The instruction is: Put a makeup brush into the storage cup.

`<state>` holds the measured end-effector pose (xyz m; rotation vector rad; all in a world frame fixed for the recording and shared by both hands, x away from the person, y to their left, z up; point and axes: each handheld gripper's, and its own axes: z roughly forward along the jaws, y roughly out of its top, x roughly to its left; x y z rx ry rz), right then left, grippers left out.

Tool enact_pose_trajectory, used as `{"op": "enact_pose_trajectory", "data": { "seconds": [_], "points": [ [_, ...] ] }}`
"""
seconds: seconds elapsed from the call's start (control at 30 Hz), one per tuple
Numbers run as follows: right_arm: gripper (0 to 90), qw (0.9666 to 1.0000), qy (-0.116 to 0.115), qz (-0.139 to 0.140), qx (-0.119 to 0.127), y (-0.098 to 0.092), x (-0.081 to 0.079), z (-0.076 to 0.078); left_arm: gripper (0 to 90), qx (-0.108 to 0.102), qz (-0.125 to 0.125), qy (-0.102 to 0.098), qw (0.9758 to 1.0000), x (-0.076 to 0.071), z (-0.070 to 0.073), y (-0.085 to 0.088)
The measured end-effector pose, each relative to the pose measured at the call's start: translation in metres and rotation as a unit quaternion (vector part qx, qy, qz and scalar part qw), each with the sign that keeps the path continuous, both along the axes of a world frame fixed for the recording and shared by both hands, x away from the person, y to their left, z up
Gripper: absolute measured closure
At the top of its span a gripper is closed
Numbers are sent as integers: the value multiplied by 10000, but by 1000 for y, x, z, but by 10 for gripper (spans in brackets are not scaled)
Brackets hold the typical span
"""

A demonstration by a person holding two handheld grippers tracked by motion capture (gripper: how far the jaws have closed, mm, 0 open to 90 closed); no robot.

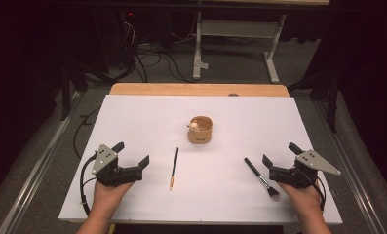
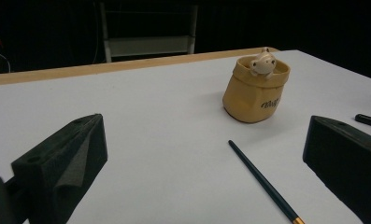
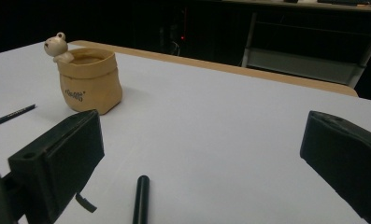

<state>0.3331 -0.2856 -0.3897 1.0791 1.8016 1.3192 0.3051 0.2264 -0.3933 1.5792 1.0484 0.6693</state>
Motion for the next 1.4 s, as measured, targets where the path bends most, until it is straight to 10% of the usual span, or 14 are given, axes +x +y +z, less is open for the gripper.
{"op": "enact_pose_trajectory", "data": {
  "seconds": [1.4],
  "points": [
    [13,10000,-79,-26,-4,1,-5,2,6,26,25,-6,10000,-1,3,-1]
  ]
}}
